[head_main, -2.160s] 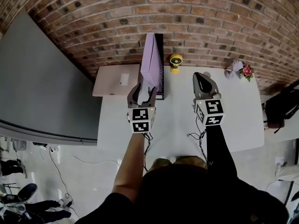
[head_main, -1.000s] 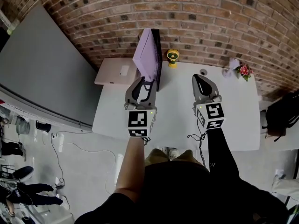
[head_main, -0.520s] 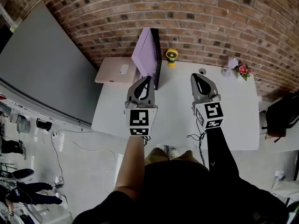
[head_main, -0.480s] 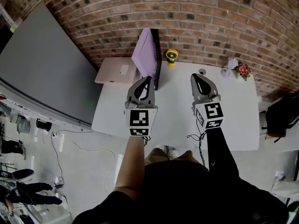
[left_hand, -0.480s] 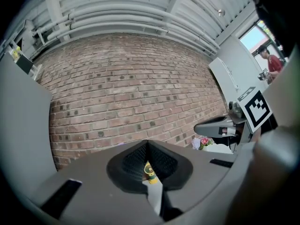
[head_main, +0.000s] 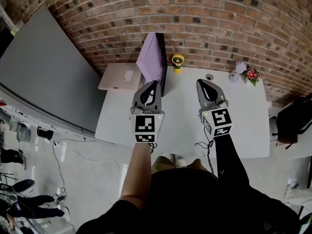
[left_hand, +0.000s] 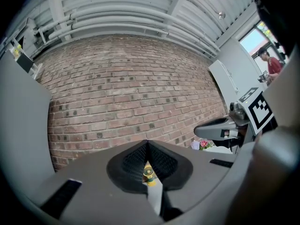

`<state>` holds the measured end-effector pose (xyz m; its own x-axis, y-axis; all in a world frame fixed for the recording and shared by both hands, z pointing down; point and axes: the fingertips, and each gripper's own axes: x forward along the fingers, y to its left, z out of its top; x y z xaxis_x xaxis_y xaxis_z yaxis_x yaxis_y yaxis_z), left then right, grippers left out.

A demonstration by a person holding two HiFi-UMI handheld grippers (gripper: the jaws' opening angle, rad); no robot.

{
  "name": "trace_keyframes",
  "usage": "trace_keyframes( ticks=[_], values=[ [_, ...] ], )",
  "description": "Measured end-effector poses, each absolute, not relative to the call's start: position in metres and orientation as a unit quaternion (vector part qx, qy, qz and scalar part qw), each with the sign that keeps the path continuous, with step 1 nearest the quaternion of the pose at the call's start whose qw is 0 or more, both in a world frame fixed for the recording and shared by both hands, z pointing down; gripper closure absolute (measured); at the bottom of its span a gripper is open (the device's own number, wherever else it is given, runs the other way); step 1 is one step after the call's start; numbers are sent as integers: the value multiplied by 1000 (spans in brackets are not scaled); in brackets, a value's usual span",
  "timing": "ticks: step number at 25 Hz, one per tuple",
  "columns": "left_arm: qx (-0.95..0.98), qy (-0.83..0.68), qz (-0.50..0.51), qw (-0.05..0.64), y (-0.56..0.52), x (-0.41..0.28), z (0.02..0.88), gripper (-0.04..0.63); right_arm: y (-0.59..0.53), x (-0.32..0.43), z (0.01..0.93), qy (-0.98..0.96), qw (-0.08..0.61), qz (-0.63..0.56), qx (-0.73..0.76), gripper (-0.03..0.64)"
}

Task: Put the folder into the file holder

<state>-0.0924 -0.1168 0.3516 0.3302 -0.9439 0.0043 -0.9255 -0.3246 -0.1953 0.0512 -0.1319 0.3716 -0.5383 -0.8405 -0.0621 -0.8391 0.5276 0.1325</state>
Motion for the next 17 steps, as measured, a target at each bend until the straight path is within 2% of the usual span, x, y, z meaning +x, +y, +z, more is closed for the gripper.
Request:
trace_keyframes(
  ticks=[17],
  values=[
    [-813, 576, -53, 68, -110, -93, 356, 586, -128, 49, 370, -876, -1, -72, 478, 618]
  ],
)
